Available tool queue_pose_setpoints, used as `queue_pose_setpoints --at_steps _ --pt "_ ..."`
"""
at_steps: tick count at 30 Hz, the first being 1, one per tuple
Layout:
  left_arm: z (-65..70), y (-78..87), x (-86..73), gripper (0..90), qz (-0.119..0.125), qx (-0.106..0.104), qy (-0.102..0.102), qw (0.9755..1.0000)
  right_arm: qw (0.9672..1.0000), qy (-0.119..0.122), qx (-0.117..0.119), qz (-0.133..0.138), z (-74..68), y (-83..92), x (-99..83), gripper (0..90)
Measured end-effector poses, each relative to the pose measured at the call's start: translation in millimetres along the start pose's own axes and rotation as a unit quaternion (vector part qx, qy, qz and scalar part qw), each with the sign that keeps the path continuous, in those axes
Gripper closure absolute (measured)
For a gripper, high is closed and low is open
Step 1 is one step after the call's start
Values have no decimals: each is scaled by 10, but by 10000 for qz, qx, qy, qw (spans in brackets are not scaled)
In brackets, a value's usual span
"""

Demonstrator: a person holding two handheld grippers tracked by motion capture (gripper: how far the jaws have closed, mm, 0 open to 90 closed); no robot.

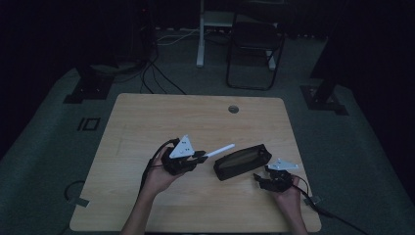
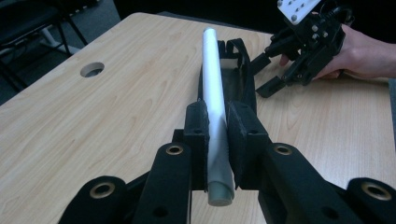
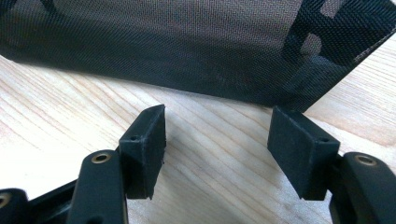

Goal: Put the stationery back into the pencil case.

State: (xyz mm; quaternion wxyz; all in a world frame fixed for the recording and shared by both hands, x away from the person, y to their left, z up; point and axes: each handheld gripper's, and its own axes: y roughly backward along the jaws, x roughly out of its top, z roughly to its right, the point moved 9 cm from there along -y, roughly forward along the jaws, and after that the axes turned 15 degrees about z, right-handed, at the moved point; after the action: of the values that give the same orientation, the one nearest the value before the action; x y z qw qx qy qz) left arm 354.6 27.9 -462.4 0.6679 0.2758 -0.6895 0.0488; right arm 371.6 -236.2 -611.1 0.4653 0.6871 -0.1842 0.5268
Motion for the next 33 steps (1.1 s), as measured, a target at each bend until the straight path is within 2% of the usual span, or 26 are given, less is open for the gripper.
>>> queue_pose_setpoints --at_steps 33 --pt "13 -158 79 791 78 -64 -4 9999 10000 1 5 -3 0 0 0 367"
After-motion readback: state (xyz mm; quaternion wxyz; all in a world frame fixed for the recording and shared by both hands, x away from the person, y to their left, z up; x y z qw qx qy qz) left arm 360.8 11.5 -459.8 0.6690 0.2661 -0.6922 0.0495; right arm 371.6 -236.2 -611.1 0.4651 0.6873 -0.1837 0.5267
